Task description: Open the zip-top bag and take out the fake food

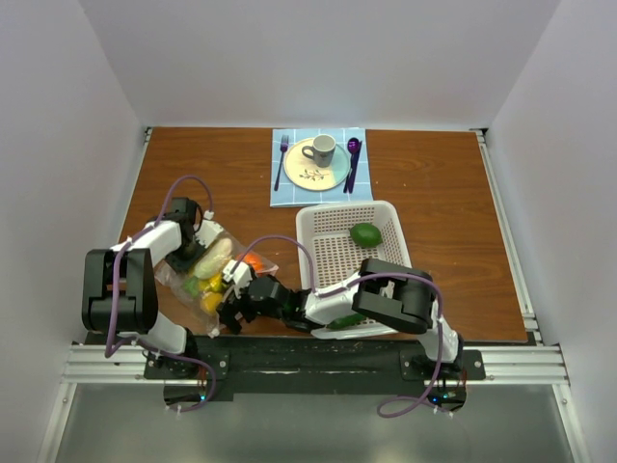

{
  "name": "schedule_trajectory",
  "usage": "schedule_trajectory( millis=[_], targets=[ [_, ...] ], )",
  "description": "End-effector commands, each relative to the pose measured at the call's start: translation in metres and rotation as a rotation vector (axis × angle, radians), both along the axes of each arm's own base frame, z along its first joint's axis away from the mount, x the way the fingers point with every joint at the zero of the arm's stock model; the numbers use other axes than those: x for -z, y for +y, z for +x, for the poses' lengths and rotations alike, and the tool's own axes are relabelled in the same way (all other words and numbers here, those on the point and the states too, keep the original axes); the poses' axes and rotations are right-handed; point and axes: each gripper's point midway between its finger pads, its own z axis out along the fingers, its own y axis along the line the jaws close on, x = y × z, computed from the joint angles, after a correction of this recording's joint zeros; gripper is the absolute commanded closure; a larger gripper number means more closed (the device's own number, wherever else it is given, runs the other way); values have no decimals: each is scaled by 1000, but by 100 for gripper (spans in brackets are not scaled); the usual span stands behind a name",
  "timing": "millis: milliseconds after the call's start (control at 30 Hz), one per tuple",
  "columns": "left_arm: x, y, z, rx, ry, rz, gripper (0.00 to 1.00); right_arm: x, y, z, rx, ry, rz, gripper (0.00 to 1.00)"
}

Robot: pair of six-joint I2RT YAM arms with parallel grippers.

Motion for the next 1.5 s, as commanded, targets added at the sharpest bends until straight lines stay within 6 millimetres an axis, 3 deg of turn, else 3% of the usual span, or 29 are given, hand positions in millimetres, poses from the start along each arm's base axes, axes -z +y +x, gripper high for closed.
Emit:
schedule_trajectory(
  millis=[0,233,433,600,700,733,767,833,867,967,1000,1067,1100,1167,1233,1267,1467],
  targets=[
    [22,-10,-16,-33,58,-60,100,-50,31,4,-24,-60,136,1],
    [19,-9,-17,-43,47,-50,100,-56,41,11,5,-79,162,1],
    [17,-24,-30,-44,67,-108,100,-39,50,30,90,-120,108,1],
    [8,-34,-41,-30,78,-159,100,-28,56,27,58,-116,94,1],
    [5,-32,-44,-11,74,-147,100,-26,50,29,75,-115,86,3],
    [5,-31,-45,-7,73,-142,100,-22,44,28,77,-113,74,7],
    [6,-30,-46,0,74,-135,100,-30,41,30,74,-115,94,23],
    [7,-23,-45,1,71,-113,100,-28,36,22,12,-90,85,44],
    [7,-18,-41,-10,57,-106,100,-32,32,22,-7,-82,72,65],
    [7,-4,-32,-29,38,-67,100,-32,18,11,-58,-65,42,94],
    [8,0,-31,-29,41,-55,100,-48,13,10,-55,-71,69,98],
    [7,3,-26,-32,30,-42,100,-45,-8,9,-17,-61,54,100],
    [7,4,-25,-36,32,-37,100,-68,-15,11,5,-75,87,100],
    [6,6,-19,-38,21,-32,100,-62,-39,10,35,-77,30,100],
    [6,8,-14,-43,18,-21,100,-77,-56,9,51,-85,16,100],
    [5,10,-12,-47,14,-19,100,-72,-69,9,76,-71,-36,100],
    [6,15,-3,-58,10,0,100,-87,-109,7,140,-54,-106,100]
  ],
)
